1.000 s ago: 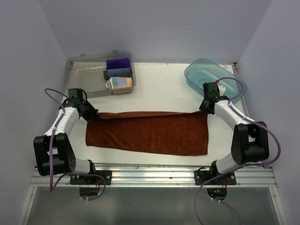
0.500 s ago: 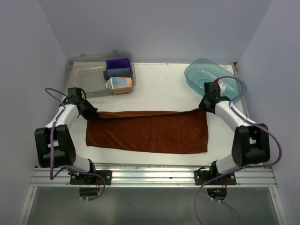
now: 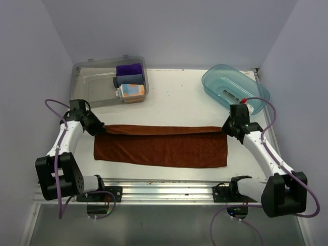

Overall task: Roll the towels
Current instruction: Fold the towel

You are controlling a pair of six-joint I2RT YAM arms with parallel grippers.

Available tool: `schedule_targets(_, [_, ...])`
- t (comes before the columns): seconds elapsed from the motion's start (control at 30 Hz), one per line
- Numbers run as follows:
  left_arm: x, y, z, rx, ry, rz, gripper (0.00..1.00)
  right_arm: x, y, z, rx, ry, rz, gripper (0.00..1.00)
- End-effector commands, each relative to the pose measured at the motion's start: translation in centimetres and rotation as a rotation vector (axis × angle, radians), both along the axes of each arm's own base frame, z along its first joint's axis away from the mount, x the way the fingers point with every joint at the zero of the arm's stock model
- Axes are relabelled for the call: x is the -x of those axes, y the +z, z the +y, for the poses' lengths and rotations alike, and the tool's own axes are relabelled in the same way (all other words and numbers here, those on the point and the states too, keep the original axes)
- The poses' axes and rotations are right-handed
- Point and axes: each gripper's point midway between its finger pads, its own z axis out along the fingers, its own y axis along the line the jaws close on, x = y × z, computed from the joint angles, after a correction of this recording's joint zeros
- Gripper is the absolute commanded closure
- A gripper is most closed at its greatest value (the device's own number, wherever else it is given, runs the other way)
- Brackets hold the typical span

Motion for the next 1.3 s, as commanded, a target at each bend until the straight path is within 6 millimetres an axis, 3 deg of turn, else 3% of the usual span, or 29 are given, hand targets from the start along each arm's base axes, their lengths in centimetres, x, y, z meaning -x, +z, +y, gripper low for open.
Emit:
schedule_targets(0.0, [2.1, 0.0, 0.0, -0.003, -0.023, 0.028, 0.97, 3.8, -1.0, 0.3, -0.040, 0.000, 0.069, 1.00])
schedule_targets(0.2, [4.7, -0.4, -0.9, 0.018, -0.022, 0.044, 0.99, 9.2, -2.3, 0.1, -0.089, -0.056, 0.132, 1.00])
schedule_targets(0.4, [6.8, 0.0, -0.7, -0.012, -0.018, 0.052, 0.99, 11.8, -2.6, -0.6, -0.095, -0.134, 0.146, 1.00])
schedule_targets(0.73, [8.2, 1.7, 0.3, -0.067, 0.022, 0.037, 0.99, 13.3, -0.2, -1.0, -0.110, -0.174, 0.107, 1.00])
schedule_targets(0.87, [9.1, 0.4, 0.3, -0.069, 0.020, 0.082, 0.99, 13.9, -0.7, 0.1, -0.168, -0.153, 0.134, 1.00])
schedule_targets(1.03, [10.3, -0.7, 0.3, -0.068, 0.028, 0.120, 1.00, 15.4, -2.0, -0.1, -0.171, -0.177, 0.171, 1.00])
schedule_targets(1.27, [10.1, 0.7, 1.5, -0.119, 0.048, 0.097, 1.00, 15.7, -0.7, -1.0, -0.133, -0.197, 0.133, 1.00])
